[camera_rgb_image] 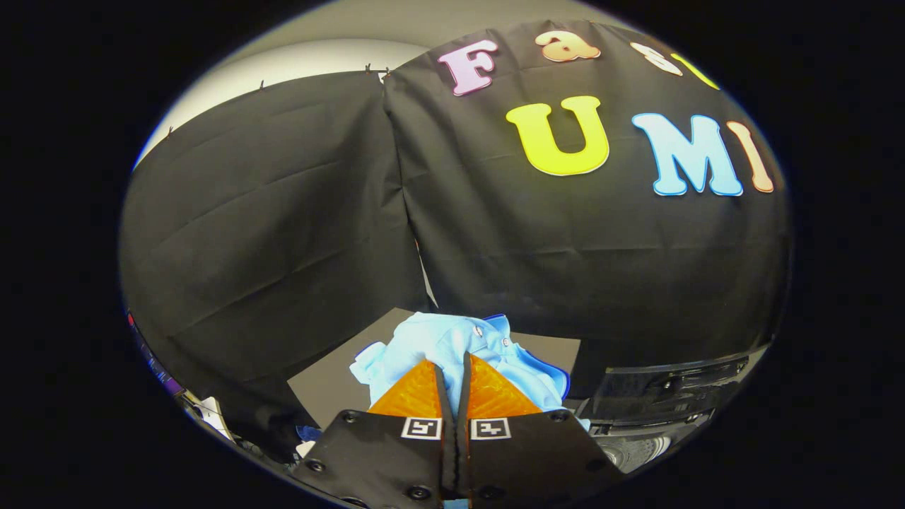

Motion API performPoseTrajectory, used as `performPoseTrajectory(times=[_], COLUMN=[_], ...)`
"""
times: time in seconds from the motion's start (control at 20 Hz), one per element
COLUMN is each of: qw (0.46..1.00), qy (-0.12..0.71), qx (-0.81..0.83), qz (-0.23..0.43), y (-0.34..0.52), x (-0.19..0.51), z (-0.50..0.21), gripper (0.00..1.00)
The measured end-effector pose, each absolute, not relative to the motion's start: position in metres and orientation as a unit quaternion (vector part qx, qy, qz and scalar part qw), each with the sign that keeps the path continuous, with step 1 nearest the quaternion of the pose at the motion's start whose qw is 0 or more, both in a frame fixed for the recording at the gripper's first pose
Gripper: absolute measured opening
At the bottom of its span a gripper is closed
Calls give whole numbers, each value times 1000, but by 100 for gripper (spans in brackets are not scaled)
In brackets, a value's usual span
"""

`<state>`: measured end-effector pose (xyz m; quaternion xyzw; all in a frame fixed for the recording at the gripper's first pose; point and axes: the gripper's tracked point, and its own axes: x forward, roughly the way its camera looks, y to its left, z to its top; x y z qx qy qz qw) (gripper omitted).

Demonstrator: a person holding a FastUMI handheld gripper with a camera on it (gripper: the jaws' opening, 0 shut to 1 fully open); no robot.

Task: Put the clothes into the washing machine and then close the washing machine lid.

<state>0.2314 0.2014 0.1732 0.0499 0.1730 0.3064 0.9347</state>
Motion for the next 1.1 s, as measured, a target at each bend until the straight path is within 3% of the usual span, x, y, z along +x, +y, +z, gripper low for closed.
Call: performPoseTrajectory(times=[1.1], qw=[966], qy=[120], qx=[113], qz=[198], y=[7], x=[212], z=[209], gripper=[1])
